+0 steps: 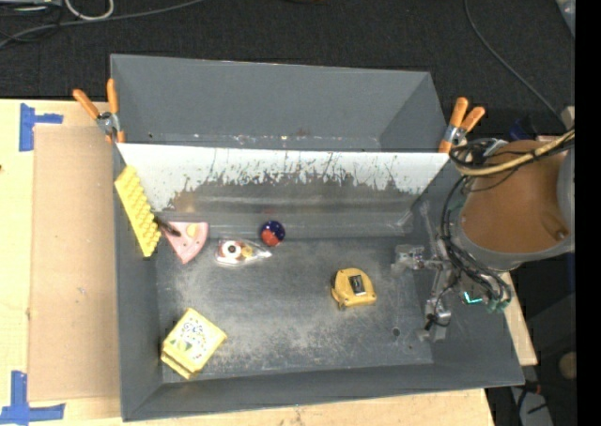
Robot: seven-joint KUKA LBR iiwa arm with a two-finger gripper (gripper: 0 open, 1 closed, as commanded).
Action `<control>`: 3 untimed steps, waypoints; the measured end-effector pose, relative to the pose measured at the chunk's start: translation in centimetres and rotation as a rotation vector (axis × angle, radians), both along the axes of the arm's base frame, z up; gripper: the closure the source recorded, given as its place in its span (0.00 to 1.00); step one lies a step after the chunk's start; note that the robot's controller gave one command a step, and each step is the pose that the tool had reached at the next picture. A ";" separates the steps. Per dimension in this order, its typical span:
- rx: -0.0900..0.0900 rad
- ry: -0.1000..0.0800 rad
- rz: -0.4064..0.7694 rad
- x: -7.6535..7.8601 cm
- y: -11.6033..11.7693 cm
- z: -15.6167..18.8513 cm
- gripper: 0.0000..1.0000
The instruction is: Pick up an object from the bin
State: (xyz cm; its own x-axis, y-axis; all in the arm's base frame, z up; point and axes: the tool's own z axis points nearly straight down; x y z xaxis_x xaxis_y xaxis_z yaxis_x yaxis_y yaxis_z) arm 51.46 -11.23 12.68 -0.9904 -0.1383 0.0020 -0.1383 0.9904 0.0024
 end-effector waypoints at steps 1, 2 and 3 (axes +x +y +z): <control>0.000 0.001 0.010 0.2 0.2 -0.3 0.00; -0.001 0.001 0.096 0.2 3.6 -1.6 0.00; 0.001 0.001 0.176 0.5 10.9 -1.5 0.00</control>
Offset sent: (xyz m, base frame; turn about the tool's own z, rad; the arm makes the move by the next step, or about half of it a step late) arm 0.0023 0.0696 -0.0280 -0.1823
